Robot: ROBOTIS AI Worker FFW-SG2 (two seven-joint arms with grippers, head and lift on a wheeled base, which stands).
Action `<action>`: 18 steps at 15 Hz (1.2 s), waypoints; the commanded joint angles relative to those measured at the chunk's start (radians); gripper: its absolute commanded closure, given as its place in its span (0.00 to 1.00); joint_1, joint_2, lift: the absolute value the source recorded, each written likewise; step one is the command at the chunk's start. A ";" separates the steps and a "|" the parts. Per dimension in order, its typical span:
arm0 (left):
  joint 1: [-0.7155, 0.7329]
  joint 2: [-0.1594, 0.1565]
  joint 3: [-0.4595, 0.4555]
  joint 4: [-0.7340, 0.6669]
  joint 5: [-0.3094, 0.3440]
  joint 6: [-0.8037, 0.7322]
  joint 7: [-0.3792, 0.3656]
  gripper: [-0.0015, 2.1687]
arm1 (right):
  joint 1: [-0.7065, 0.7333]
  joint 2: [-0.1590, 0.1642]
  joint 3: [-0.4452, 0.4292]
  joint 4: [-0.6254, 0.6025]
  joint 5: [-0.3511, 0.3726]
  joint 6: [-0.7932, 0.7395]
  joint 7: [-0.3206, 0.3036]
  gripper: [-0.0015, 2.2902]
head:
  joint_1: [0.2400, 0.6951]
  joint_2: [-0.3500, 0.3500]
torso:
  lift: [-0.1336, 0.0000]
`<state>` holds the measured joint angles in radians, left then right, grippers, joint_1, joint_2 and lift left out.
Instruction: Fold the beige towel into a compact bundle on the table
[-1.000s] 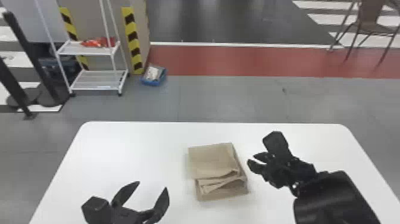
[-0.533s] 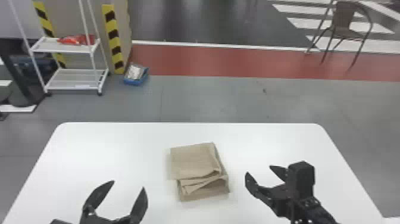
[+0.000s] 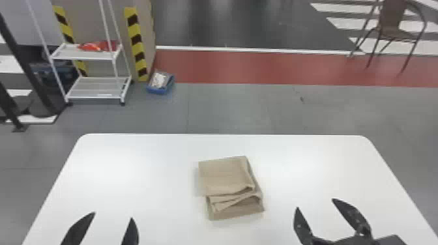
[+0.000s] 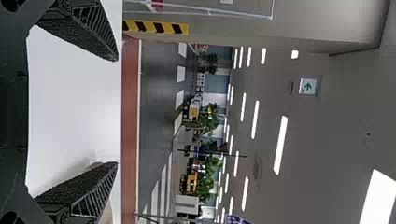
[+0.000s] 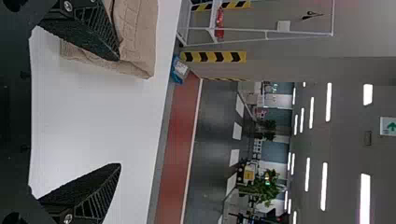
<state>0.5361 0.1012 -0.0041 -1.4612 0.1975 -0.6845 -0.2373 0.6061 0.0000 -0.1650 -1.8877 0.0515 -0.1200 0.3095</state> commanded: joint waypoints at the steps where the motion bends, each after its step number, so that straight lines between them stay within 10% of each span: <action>1: 0.027 0.000 0.045 -0.027 -0.029 0.030 -0.007 0.04 | 0.023 0.001 0.001 0.032 -0.004 -0.108 0.000 0.04 | 1.00 0.45 | 1.00; 18: 0.062 -0.011 0.116 -0.088 -0.050 0.144 -0.031 0.04 | 0.030 0.001 0.030 0.105 -0.006 -0.230 0.000 0.04 | 1.00 0.57 | 1.00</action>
<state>0.5987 0.0916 0.1075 -1.5459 0.1442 -0.5462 -0.2684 0.6378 0.0000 -0.1414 -1.7829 0.0460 -0.3504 0.3098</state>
